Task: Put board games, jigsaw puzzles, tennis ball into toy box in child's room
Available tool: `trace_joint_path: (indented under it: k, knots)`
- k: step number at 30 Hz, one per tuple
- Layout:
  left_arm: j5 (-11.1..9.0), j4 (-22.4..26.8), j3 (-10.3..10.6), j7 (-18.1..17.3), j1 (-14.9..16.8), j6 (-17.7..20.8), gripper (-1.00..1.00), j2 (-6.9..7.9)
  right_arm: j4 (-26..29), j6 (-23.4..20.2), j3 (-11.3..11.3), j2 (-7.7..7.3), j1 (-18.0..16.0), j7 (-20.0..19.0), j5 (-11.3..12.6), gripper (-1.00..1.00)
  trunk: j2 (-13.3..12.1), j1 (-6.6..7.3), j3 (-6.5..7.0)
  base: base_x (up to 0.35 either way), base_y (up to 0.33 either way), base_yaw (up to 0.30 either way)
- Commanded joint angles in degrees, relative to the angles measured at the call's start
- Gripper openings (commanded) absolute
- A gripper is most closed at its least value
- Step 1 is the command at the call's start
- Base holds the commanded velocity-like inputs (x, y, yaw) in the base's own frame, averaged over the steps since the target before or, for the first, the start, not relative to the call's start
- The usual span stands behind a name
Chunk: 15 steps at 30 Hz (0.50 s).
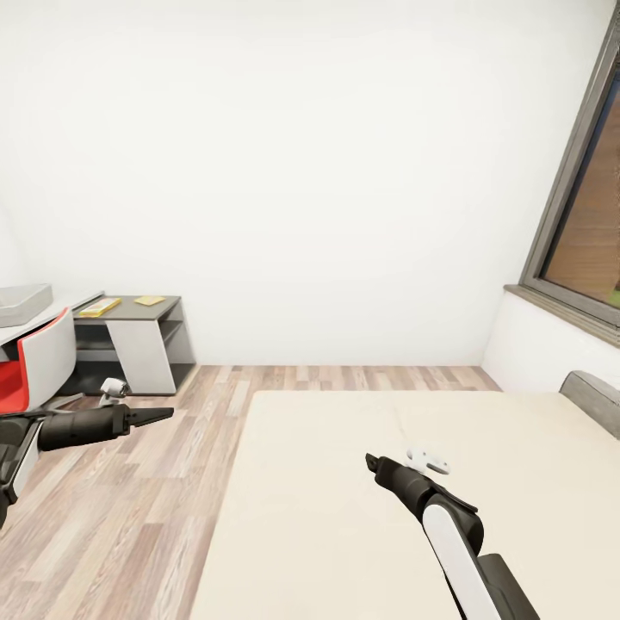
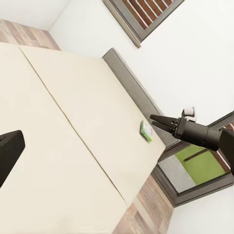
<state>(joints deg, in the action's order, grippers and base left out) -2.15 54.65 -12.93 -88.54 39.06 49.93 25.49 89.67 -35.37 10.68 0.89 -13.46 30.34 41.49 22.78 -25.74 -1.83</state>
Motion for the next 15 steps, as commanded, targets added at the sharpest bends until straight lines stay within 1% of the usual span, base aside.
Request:
trace_joint_path:
  k: [1,15]
  knots:
    - [0.04,0.02,0.01,-0.23,0.05,0.61,1.00,0.01,0.07,-0.05,0.05,-0.01,-0.07,0.59,0.57,1.00,0.14,-0.04,-0.14,0.000,-0.257,0.000]
    - [0.04,0.02,0.01,-0.23,0.05,0.61,1.00,0.03,0.07,0.04,0.21,-0.01,-0.01,0.60,0.37,1.00,0.14,-0.04,-0.14,0.000,-0.276,0.000]
